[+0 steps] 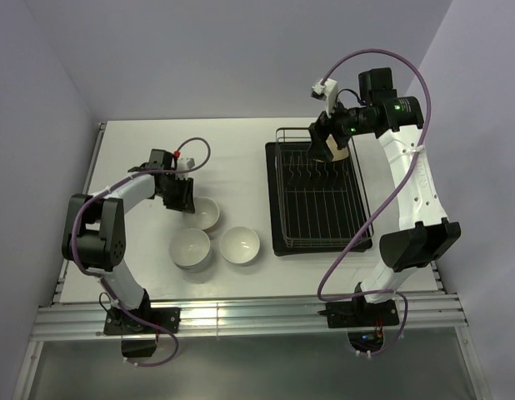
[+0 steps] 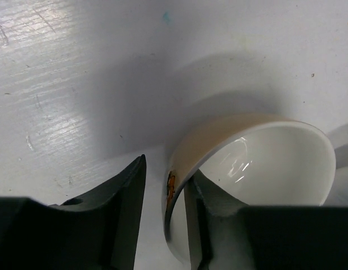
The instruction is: Load the bowls into the dish rack
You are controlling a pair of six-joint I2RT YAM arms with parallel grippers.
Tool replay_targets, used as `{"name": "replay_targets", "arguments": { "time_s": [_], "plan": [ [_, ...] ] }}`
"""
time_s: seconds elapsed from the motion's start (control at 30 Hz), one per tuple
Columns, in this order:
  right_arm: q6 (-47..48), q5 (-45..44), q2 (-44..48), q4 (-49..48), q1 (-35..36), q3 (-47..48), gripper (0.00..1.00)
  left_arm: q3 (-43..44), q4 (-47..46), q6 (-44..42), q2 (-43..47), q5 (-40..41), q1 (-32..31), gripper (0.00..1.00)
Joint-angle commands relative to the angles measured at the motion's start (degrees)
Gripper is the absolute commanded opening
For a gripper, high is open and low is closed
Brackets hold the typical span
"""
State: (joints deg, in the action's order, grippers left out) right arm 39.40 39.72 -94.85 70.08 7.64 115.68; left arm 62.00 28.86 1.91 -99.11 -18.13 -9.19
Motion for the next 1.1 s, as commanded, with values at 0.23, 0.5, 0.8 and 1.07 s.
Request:
{"name": "replay_targets", "arguments": {
  "time_s": [0.23,0.5,0.8,1.07],
  "plan": [
    [-1.95,0.71,0.72,-0.82,0.36,-0.63,1.00,3.39,-0.74,0.20,0.05,-1.38,0.14,0.05],
    [-3.97,2.02,1.33,-1.70,0.27,0.60,1.00,14.54,0.84,1.43,3.83,-0.86,0.05,0.00],
    [-10.30,3.08,4.14,-7.59,-0.87,0.87,1.00,31.68,-1.44,0.46,6.39,12.58,-6.01,0.00],
    [-12.25,1.14,11.61,-16.20,-1.49,-7.02,0.98,25.30,-22.85,-1.28,13.93,21.12,-12.60,0.00]
  ]
}}
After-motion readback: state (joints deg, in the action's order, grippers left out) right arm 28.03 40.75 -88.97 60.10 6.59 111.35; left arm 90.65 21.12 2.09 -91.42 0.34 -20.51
